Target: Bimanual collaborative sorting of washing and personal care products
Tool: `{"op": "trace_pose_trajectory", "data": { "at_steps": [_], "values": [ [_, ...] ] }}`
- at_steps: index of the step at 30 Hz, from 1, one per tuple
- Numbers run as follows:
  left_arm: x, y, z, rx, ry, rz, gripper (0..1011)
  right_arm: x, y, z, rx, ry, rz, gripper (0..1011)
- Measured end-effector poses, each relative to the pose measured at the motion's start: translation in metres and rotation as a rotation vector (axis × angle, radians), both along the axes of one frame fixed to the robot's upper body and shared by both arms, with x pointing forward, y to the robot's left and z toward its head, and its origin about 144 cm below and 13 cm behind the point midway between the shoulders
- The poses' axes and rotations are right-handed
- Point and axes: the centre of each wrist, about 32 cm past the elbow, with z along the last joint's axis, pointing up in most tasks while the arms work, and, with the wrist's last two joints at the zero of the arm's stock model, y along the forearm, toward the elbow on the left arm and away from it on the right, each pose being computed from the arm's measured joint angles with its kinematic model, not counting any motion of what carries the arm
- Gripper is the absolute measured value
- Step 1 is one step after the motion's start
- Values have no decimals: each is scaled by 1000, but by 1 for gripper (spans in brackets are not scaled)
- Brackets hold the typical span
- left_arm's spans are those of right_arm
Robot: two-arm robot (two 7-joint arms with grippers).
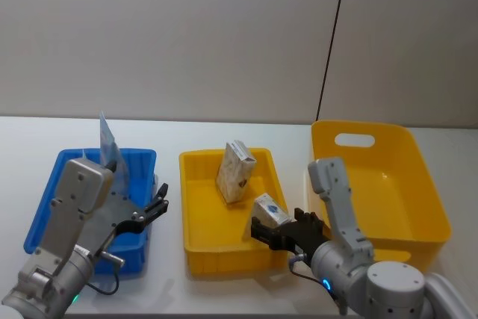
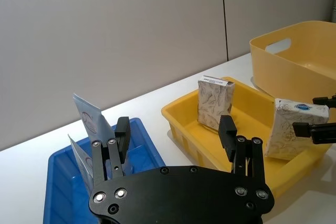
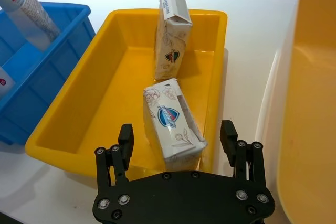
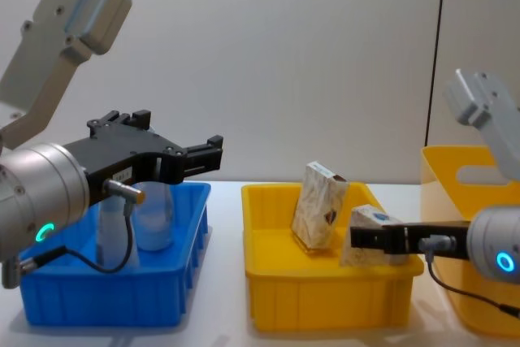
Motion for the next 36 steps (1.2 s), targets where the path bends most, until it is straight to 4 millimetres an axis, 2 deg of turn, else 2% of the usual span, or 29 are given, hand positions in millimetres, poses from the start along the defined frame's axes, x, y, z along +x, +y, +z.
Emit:
{"op": "trace_pose_trajectory", "data": {
  "at_steps": [14,18,29,32,33,36],
  "values": [
    [0,0,0,0,0,0,1001,15,7,0,-53,-16,59,1004],
    [0,0,0,0,0,0,1001,18,9,1,-62,-13,75,946],
    [0,0,0,0,0,0,1001,26,14,1,-86,10,111,642],
    [0,0,0,0,0,0,1001,28,14,1,-93,19,117,523],
    [0,0,0,0,0,0,1001,28,14,1,-93,20,117,523],
    [0,0,0,0,0,0,1001,29,13,2,-98,22,120,390]
  ]
}}
